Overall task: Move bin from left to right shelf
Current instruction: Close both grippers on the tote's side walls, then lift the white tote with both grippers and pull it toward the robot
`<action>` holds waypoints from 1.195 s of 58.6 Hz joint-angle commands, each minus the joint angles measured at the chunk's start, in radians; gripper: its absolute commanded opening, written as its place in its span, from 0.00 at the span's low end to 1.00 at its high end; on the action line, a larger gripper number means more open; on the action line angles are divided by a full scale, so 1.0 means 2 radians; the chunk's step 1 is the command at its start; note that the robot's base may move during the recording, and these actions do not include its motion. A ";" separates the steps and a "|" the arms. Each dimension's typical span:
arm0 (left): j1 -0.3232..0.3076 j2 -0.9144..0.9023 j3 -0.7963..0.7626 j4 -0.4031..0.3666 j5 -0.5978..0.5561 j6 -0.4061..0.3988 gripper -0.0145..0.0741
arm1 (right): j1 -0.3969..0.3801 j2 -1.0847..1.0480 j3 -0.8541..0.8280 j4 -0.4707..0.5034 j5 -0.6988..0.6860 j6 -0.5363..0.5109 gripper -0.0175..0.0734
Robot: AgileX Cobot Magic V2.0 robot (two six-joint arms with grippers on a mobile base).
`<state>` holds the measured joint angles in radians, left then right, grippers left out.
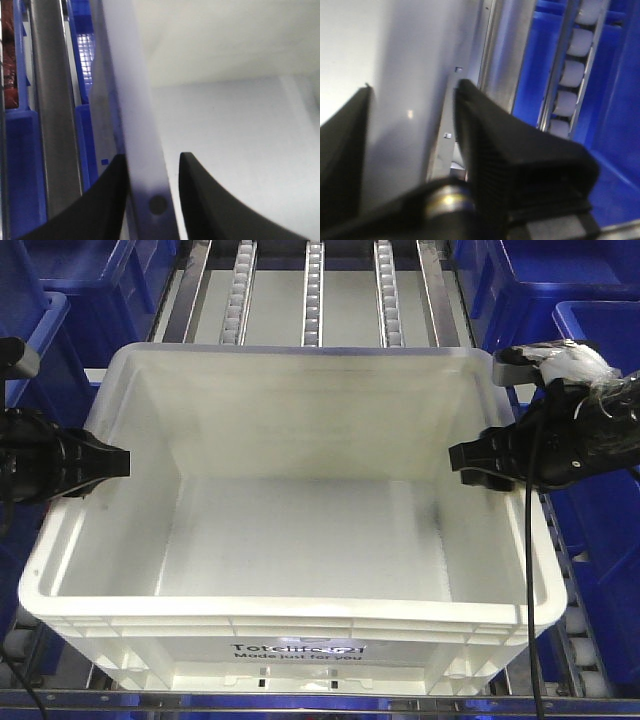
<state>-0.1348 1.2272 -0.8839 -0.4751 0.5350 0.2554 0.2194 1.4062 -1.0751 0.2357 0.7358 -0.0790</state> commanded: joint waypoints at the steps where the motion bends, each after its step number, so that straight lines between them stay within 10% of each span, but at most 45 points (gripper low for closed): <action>1: -0.003 -0.009 -0.017 -0.014 -0.021 0.002 0.17 | 0.000 -0.014 -0.016 0.006 -0.022 -0.005 0.26; 70: -0.003 -0.082 -0.018 -0.027 -0.028 0.000 0.16 | 0.000 -0.076 -0.017 0.061 -0.039 -0.054 0.19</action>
<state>-0.1348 1.1180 -0.8812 -0.4683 0.5418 0.2300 0.2194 1.3087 -1.0711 0.3064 0.7324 -0.1610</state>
